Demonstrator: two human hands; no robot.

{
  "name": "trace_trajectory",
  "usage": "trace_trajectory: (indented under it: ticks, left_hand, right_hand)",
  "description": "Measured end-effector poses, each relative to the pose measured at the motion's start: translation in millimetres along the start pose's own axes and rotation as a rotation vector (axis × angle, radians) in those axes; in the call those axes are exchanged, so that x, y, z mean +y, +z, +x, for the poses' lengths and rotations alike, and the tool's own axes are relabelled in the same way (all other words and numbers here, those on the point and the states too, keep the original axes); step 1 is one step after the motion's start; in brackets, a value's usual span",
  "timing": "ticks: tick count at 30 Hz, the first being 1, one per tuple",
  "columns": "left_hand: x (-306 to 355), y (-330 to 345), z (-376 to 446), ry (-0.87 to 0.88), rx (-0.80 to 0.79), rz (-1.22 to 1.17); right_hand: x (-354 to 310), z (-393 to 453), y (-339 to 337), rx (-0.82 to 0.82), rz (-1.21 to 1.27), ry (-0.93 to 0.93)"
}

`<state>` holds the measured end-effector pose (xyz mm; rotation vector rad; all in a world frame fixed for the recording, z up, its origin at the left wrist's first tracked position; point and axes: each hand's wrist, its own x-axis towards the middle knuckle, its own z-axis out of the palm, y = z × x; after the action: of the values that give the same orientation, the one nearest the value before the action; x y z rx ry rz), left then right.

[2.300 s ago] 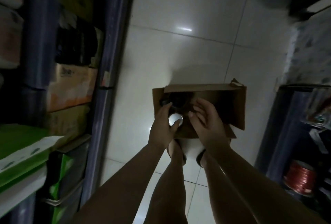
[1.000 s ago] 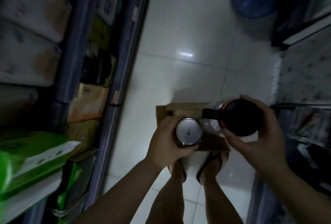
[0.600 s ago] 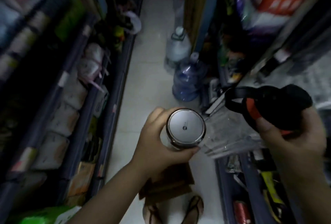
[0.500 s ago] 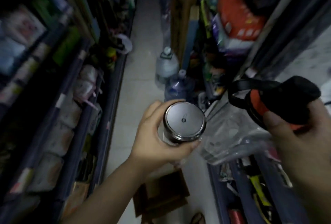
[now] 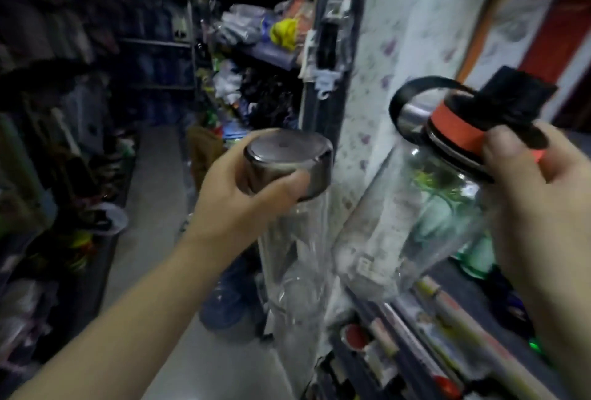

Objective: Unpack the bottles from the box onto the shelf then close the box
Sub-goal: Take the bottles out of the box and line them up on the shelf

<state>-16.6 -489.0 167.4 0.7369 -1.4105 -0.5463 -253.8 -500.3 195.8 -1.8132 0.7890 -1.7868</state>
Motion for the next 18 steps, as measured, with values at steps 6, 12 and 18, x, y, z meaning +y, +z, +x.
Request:
trace_trajectory:
  ticks: [6,12,18]
  left_hand:
    - [26,72,45,0.159,0.011,-0.061]
    - [54,118,93,0.347,0.154,-0.260]
    - [57,146,148,0.415,0.235,-0.287]
  right_hand:
    - [-40,46,-48,0.164,-0.015,-0.248]
    - [-67,86,-70,0.258,-0.107,-0.444]
    - [-58,123,-74,0.297,-0.196,-0.483]
